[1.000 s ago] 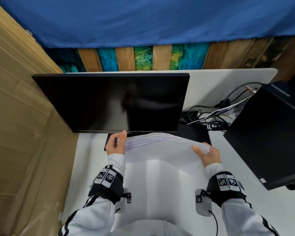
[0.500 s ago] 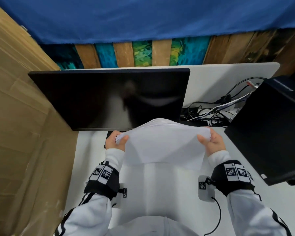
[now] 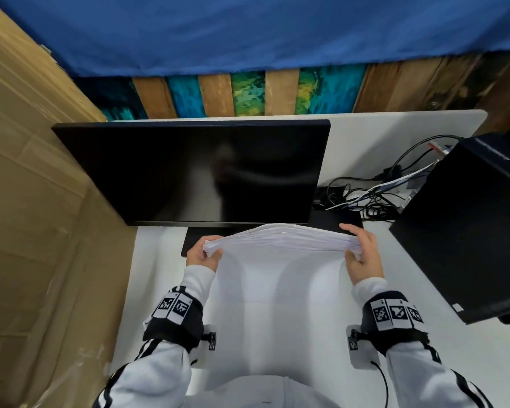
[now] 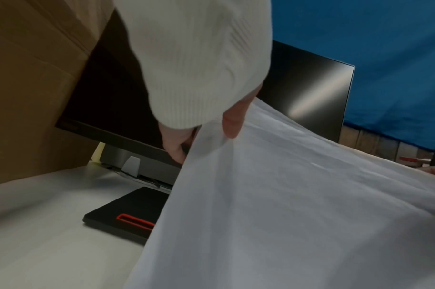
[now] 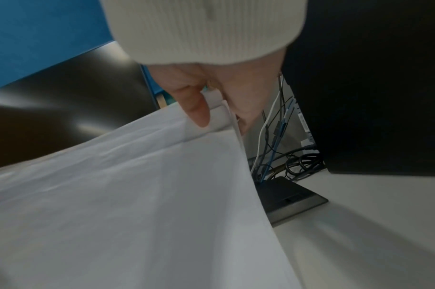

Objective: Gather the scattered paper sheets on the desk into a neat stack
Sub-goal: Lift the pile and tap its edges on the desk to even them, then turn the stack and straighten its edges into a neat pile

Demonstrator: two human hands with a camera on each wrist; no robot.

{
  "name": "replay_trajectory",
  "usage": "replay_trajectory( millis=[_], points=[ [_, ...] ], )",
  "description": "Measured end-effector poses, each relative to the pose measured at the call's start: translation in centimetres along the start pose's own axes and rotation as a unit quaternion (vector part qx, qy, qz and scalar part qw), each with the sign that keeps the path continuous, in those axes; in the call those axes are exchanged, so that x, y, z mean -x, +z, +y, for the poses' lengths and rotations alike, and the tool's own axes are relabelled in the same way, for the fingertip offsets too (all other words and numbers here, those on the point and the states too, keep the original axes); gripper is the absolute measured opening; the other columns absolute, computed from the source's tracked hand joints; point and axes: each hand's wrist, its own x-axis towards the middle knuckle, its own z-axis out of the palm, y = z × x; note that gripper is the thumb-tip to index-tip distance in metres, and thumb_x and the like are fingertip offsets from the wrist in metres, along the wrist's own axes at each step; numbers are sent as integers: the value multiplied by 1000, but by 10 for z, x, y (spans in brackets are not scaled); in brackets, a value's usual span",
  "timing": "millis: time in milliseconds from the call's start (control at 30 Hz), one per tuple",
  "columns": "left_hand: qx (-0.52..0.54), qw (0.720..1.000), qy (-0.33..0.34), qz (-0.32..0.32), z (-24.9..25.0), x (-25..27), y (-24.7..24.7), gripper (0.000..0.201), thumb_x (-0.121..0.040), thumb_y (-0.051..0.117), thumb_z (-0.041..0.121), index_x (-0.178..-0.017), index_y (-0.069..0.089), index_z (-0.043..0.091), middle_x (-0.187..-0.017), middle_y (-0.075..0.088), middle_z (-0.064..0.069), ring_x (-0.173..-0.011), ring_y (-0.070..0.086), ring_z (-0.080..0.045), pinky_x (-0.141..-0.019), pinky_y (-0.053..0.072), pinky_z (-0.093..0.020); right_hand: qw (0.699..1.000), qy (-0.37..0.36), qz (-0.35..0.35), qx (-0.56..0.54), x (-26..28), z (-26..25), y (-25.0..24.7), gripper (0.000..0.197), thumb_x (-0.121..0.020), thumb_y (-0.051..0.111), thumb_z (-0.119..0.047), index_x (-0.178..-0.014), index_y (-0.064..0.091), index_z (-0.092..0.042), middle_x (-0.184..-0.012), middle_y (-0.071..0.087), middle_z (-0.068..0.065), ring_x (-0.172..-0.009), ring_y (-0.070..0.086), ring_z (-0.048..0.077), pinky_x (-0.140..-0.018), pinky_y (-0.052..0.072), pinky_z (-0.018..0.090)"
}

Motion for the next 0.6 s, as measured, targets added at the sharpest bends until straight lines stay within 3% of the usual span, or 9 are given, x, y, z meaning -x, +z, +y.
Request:
replay_trajectory(
  millis=[67, 133, 200, 267, 300, 400, 467, 500, 600],
  points=[
    [-4, 1000, 3, -8, 0, -1, 1, 29, -82, 52, -11, -74, 60, 16, -67, 55, 2, -44, 54, 12, -46, 40, 2, 999, 21, -8, -36, -4, 4, -1, 60, -78, 55, 14, -117, 50, -32, -113, 51, 5, -98, 53, 16, -80, 41, 1],
    [-9, 1000, 7, -10, 0, -2, 1, 35, -82, 53, -10, -69, 58, 22, -66, 54, 2, -44, 54, 11, -46, 41, 1, 994, 81, -28, -62, -8, 9, -2, 50, -79, 61, 8, -121, 53, -17, -103, 58, 11, -85, 58, 20, -69, 45, 1],
    [-29, 1000, 9, -4, -3, -4, -1, 33, -82, 51, -9, -69, 57, 21, -64, 53, 1, -50, 54, 3, -47, 42, -3, 988, 149, -29, -31, -10, 15, 0, 31, -81, 64, -2, -112, 61, 1, -98, 64, 17, -92, 62, 32, -74, 47, 20],
    [-53, 999, 10, -1, -5, -8, -3, 25, -84, 50, -7, -73, 54, 15, -65, 49, -2, -62, 47, -17, -52, 41, -17, 984, 174, -13, -29, -11, 17, 1, 25, -82, 65, -10, -103, 66, 3, -91, 65, 13, -95, 64, 34, -82, 47, 34],
    [-60, 998, 10, 3, -6, -11, -5, 21, -85, 50, -6, -75, 53, 12, -68, 48, -4, -67, 43, -18, -54, 37, -21, 985, 165, -4, -42, -12, 13, 0, 23, -82, 64, -12, -103, 66, 0, -88, 66, 10, -91, 65, 32, -84, 48, 36],
    [-67, 998, 9, 20, -9, -15, -8, 19, -84, 50, -2, -76, 54, 14, -77, 48, -8, -74, 41, -19, -57, 34, -25, 990, 125, 12, -67, -15, -2, -3, 16, -85, 60, -11, -100, 66, -10, -74, 64, -1, -68, 60, 16, -69, 52, 21],
    [-75, 997, -1, 25, -12, -16, -9, 27, -84, 51, -1, -70, 56, 21, -79, 52, -8, -75, 45, -18, -62, 38, -26, 991, 115, 10, -67, -12, -7, -3, 16, -85, 60, -10, -100, 65, -13, -74, 64, -2, -67, 58, 13, -64, 48, 18],
    [-84, 996, -9, 23, -15, -16, -9, 26, -84, 51, 0, -74, 59, 22, -81, 56, -10, -75, 49, -21, -65, 42, -27, 991, 121, 7, -63, -10, -4, -2, 17, -85, 60, -11, -101, 66, -11, -78, 65, 2, -72, 59, 18, -70, 48, 24],
    [-137, 988, -64, 20, -28, -11, -7, 25, -86, 53, 5, -108, 64, 4, -98, 66, -15, -91, 60, -30, -86, 47, -33, 987, 158, 1, -5, -2, 17, 4, 22, -83, 63, -20, -101, 66, -7, -89, 67, 11, -87, 61, 28, -84, 48, 35]
  ],
)
